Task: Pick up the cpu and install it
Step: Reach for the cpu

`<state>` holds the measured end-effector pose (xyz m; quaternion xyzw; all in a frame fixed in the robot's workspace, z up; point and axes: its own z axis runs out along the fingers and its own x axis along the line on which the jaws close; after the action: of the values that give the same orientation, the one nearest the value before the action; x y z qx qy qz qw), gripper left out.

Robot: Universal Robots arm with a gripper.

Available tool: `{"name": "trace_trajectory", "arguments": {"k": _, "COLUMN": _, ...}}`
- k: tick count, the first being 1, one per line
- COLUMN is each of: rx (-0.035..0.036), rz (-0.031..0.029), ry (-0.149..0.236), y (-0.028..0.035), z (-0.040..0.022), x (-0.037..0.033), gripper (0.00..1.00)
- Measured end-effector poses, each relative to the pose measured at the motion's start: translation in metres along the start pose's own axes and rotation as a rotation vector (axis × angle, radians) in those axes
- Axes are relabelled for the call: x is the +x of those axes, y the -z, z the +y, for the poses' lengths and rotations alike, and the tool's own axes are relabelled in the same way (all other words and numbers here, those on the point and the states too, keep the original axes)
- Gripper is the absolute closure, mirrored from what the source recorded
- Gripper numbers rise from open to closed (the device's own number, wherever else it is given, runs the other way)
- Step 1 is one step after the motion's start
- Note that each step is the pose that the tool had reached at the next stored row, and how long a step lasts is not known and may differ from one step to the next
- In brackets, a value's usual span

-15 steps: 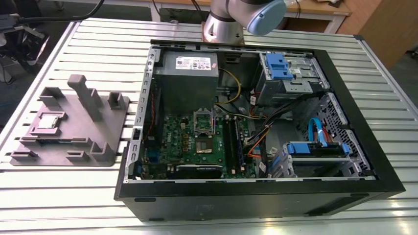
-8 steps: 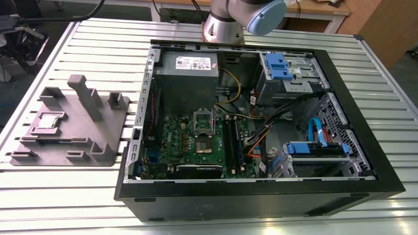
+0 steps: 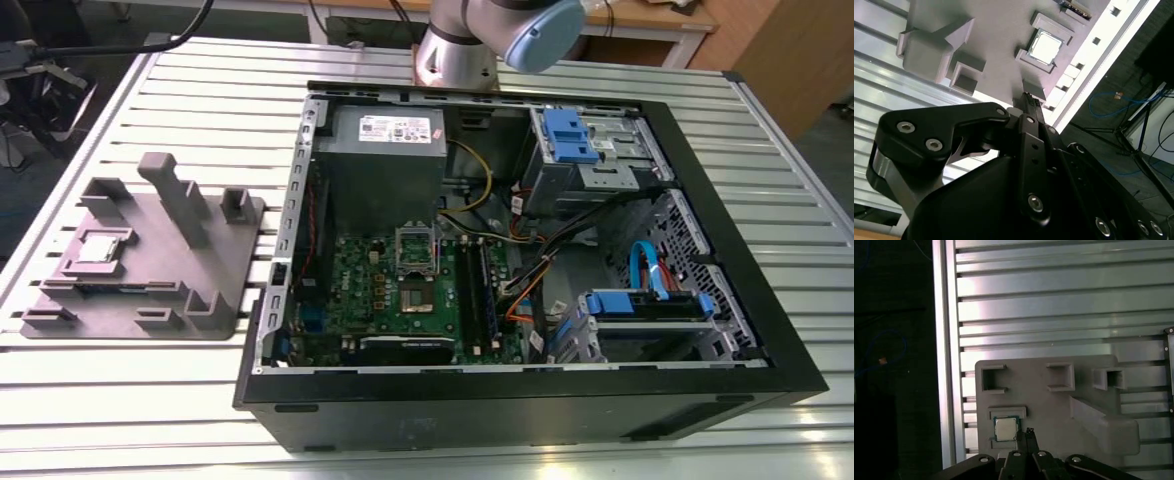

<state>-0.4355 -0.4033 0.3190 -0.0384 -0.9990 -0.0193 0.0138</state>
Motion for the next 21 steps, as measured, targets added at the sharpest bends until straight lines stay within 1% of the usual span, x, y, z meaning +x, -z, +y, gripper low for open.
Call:
{"name": "trace_trajectory", "arguments": {"k": 5, "rx": 0.0001, "rz": 0.0001, "ry": 0.0, "y": -0.0039, "z": -0.005, "x": 0.0022, "gripper": 0.89}}
{"name": "trace_trajectory", "arguments": {"k": 16, "rx": 0.0001, "rz": 0.0002, "ry": 0.0, "y": -0.0181, "z": -0.0138, "x": 0.0065, "gripper": 0.89}}
{"name": "trace_trajectory", "arguments": {"k": 21, "rx": 0.0001, "rz": 0.0001, "ry": 0.0, "y": -0.0261, "z": -0.0177, "x": 0.0084, "gripper": 0.89}}
